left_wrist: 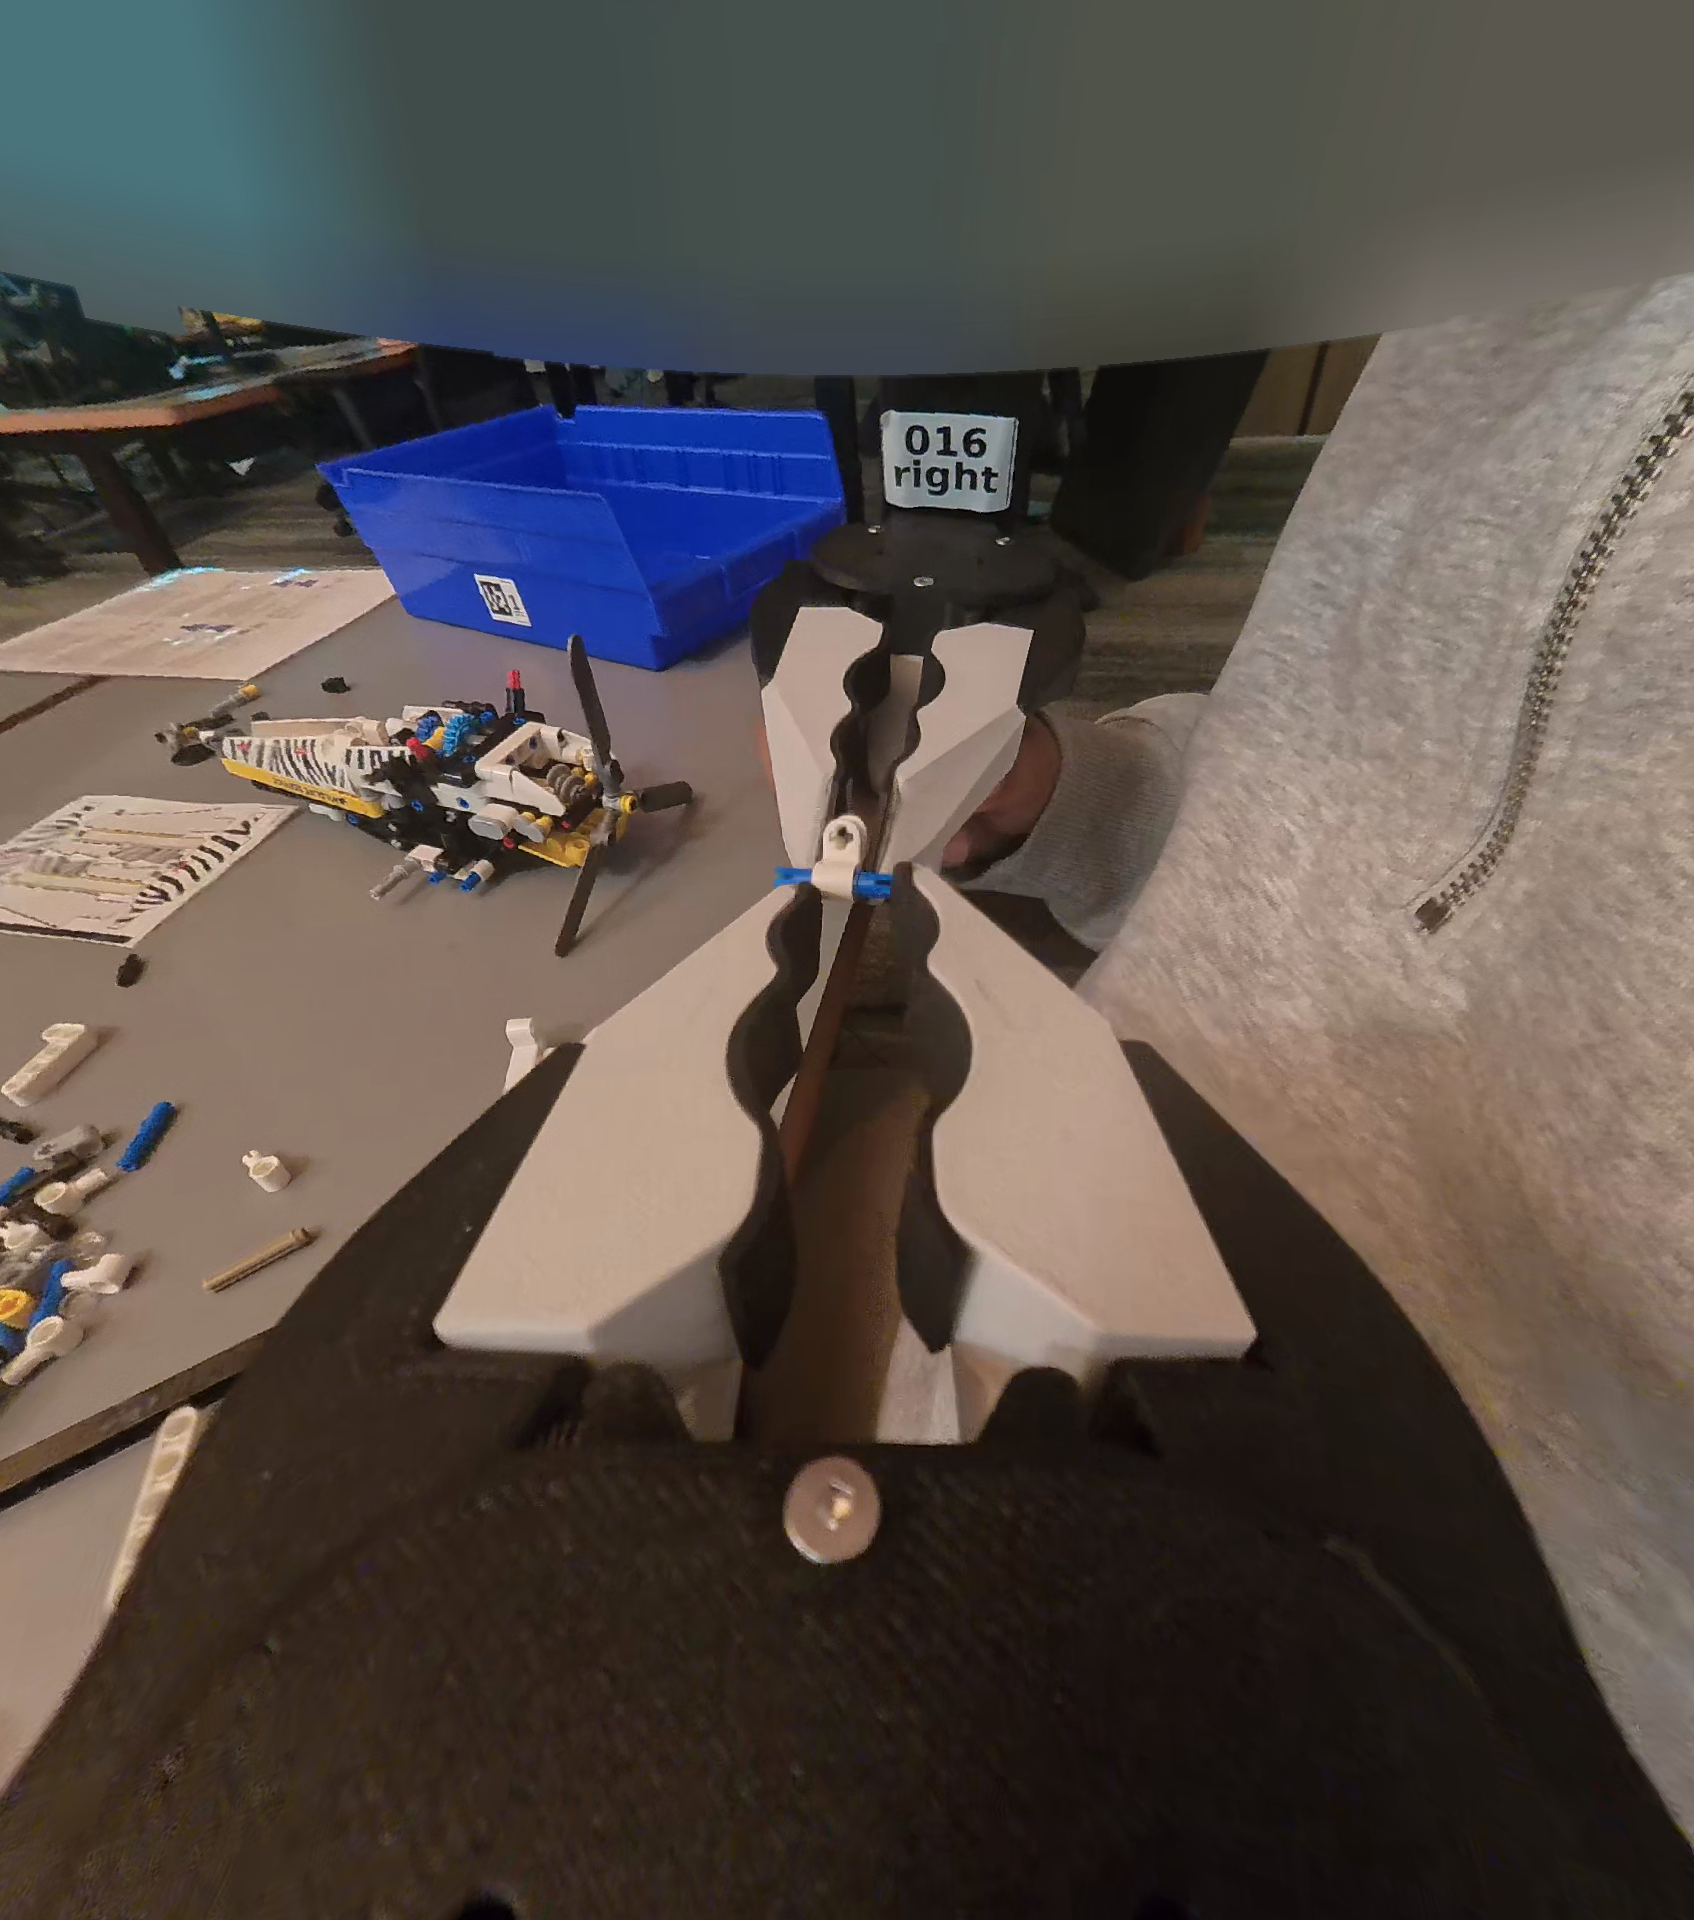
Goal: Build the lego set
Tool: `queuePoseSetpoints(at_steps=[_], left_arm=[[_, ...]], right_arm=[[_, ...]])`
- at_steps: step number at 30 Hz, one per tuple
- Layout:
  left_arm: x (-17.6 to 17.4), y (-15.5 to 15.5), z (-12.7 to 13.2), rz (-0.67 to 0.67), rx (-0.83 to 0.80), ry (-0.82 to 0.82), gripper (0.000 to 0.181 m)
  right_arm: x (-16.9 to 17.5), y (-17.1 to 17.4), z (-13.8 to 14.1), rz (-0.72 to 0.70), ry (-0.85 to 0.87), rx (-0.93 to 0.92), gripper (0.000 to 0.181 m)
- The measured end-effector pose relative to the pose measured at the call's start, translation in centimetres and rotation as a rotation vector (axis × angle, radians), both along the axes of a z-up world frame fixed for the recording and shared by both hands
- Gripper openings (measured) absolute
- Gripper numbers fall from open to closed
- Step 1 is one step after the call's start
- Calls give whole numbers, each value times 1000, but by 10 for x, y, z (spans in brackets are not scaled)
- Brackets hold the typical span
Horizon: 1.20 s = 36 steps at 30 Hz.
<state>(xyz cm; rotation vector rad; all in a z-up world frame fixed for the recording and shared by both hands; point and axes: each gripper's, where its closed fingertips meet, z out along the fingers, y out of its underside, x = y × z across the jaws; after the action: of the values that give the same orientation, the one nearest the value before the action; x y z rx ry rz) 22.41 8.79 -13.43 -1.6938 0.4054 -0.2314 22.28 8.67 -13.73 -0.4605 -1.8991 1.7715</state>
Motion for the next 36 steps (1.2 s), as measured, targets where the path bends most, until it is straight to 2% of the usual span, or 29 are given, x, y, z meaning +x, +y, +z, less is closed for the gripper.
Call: queuePoseSetpoints(at_steps=[8, 18, 25, 28, 36], left_arm=[[-4, 0, -5, 10, -21, -9, 12], [-10, 8, -1, 61, 29, -28, 13], [-27, 8, 8, 100, 66, -182, 21], [-37, 11, 9, 122, 68, -256, 21], [-54, 22, -11, 161, -14, -315, 22]], right_arm=[[-3, 0, -3, -10, -10, 10, 6], [-9, 8, 0, -37, -7, -62, 6], [-14, 23, 13, -80, 0, -178, 6], [-19, 25, 10, -115, -15, -169, 6], [-32, 38, 1, -270, -37, -141, 6]])
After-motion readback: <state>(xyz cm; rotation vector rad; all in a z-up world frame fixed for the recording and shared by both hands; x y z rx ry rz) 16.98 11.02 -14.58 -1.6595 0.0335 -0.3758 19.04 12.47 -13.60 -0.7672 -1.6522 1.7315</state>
